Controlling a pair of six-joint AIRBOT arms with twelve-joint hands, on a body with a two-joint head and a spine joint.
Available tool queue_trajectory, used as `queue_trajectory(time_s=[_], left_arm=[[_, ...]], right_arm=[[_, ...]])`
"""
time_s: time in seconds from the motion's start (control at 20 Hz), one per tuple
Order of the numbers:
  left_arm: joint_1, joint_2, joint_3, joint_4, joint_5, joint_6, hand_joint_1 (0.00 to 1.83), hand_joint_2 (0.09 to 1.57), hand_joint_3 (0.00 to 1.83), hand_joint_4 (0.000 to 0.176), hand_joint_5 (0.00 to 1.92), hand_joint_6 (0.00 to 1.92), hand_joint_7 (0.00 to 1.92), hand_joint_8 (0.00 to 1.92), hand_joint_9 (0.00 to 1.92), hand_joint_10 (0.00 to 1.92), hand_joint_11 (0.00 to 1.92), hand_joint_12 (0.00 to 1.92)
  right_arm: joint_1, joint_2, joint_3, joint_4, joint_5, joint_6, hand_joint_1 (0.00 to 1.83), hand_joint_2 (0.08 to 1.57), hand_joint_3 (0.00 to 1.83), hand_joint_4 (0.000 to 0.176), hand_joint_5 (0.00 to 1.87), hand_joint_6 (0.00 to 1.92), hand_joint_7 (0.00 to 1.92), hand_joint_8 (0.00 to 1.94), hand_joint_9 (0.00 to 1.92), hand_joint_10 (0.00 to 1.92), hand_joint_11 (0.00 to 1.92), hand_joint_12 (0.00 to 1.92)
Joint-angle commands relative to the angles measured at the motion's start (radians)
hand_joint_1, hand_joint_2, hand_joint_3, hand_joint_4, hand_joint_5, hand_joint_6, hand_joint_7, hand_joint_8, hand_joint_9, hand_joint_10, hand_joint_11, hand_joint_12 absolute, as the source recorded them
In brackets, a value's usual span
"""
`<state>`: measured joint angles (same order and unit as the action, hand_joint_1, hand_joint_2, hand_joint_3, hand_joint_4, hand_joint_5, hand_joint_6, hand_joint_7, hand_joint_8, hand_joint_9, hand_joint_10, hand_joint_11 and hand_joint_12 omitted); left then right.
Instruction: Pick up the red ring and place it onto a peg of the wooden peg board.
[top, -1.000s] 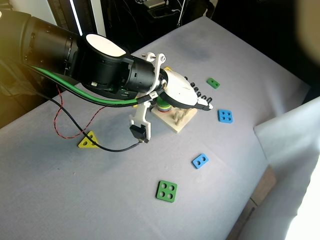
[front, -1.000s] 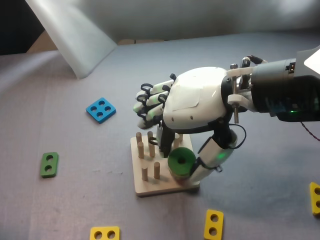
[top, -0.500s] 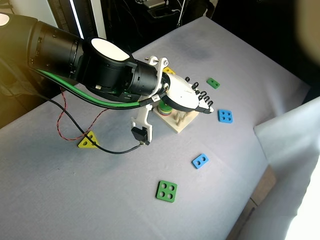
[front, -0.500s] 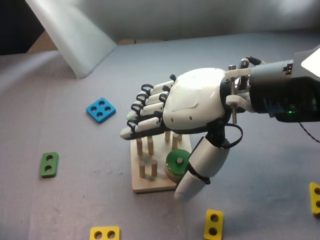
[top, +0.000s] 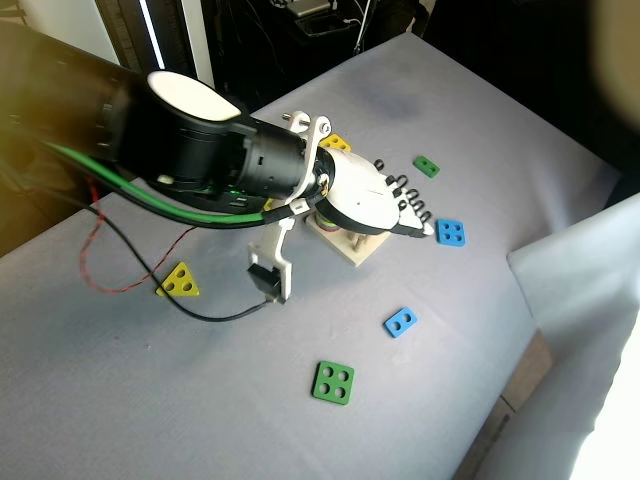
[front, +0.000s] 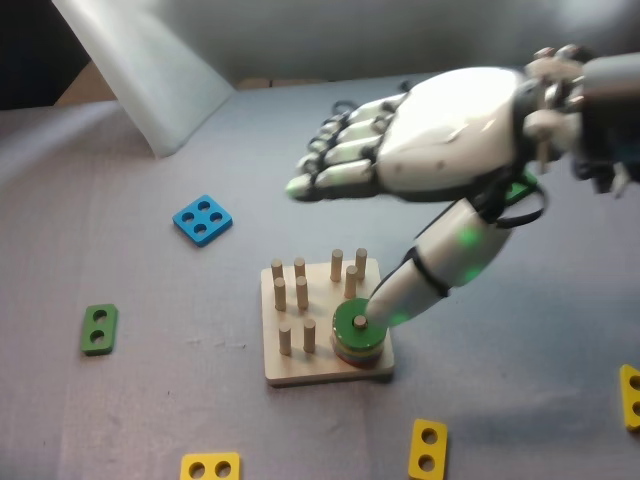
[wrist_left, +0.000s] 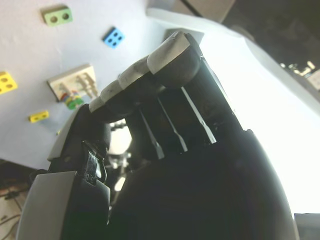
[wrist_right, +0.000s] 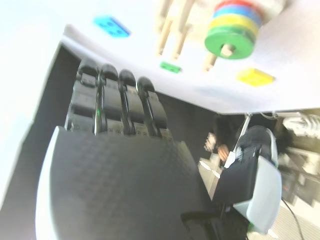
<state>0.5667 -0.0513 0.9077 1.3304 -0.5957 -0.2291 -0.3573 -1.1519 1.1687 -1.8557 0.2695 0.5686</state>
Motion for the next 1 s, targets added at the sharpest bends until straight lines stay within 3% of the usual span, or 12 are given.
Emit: queue_trajectory(time_s=[0.0,0.05,0.1,0.15,0.2,0.25,0.3,0.35,0.4,0.5,0.7,0.95], left_arm=[[-0.011,0.011,0.000,-0.038,-0.006,0.006,0.49,1.57,0.05,0.000,0.92,1.92,1.04,1.92,1.06,1.92,1.14,1.92],[-0.012,0.011,-0.002,-0.029,-0.004,0.006,0.49,1.57,0.05,0.000,0.92,1.92,1.04,1.92,1.06,1.92,1.14,1.92],[-0.014,0.011,-0.003,-0.029,-0.002,0.006,0.49,1.57,0.06,0.000,0.91,1.92,1.03,1.92,1.06,1.92,1.14,1.92],[-0.015,0.010,-0.003,-0.029,0.009,0.006,0.49,1.57,0.06,0.000,0.91,1.92,1.03,1.92,1.06,1.92,1.14,1.92],[-0.015,0.009,-0.004,-0.029,0.017,0.006,0.49,1.57,0.05,0.000,0.92,1.92,1.04,1.92,1.06,1.92,1.14,1.92],[-0.015,0.006,-0.006,-0.030,0.027,0.006,0.49,1.57,0.05,0.000,0.92,1.92,1.04,1.92,1.06,1.92,1.13,1.92],[-0.015,0.006,-0.009,-0.032,0.031,0.006,0.50,1.57,0.04,0.000,0.93,1.92,1.05,1.92,1.07,1.92,1.14,1.92],[-0.015,0.006,-0.013,-0.033,0.032,0.006,0.50,1.57,0.04,0.000,0.93,1.92,1.05,1.92,1.08,1.92,1.15,1.92],[-0.014,0.006,-0.020,-0.034,0.033,0.006,0.50,1.57,0.05,0.000,0.93,1.92,1.05,1.92,1.09,1.92,1.16,1.92],[-0.014,0.006,-0.030,-0.046,0.043,0.005,0.50,1.57,0.05,0.000,0.93,1.92,1.05,1.92,1.08,1.92,1.16,1.92],[-0.014,0.006,-0.034,-0.052,0.049,0.005,0.50,1.57,0.05,0.000,0.91,1.92,1.03,1.92,1.05,1.92,1.14,1.92],[-0.015,0.007,-0.033,-0.052,0.053,0.005,0.48,1.57,0.06,0.000,0.92,1.92,1.04,1.92,1.05,1.92,1.13,1.92]], right_arm=[[0.023,0.017,-0.013,0.024,0.019,0.007,0.03,1.00,0.01,0.000,0.14,0.01,0.16,0.01,0.15,0.01,0.00,0.46],[0.035,0.057,-0.035,0.025,0.036,0.007,0.06,1.06,0.01,0.000,0.24,0.01,0.26,0.01,0.23,0.02,0.00,0.64],[0.042,0.077,-0.050,0.025,0.046,0.008,0.08,1.17,0.01,0.000,0.45,0.04,0.50,0.03,0.45,0.05,0.05,0.92],[0.051,0.117,-0.076,0.025,0.061,0.011,0.11,1.25,0.00,0.000,0.63,0.06,0.71,0.08,0.65,0.12,0.17,1.07],[0.058,0.153,-0.099,0.025,0.077,0.015,0.15,1.28,0.00,0.000,0.71,0.08,0.81,0.10,0.75,0.16,0.25,1.13],[0.069,0.203,-0.134,0.025,0.091,0.024,0.18,1.31,0.00,0.000,0.77,0.11,0.83,0.17,0.74,0.35,0.29,1.21],[0.076,0.242,-0.160,0.025,0.099,0.032,0.17,1.37,0.00,0.000,0.70,0.53,0.71,0.71,0.60,0.93,0.30,1.44],[0.081,0.283,-0.188,0.025,0.099,0.034,0.11,1.45,0.01,0.000,0.60,1.12,0.60,1.36,0.53,1.51,0.33,1.78],[0.087,0.329,-0.215,0.025,0.106,0.034,0.09,1.50,0.01,0.000,0.53,1.47,0.56,1.68,0.51,1.80,0.38,1.89],[0.102,0.408,-0.251,0.023,0.115,0.035,0.16,1.56,0.01,0.000,0.47,1.88,0.55,1.93,0.62,1.92,0.60,1.92],[0.105,0.517,-0.293,0.023,0.139,0.054,0.34,1.57,0.04,0.000,0.70,1.92,0.72,1.94,0.76,1.92,0.84,1.92],[0.140,0.582,-0.330,0.023,0.137,0.055,0.35,1.57,0.03,0.000,0.80,1.92,0.82,1.94,0.82,1.92,0.87,1.92]])
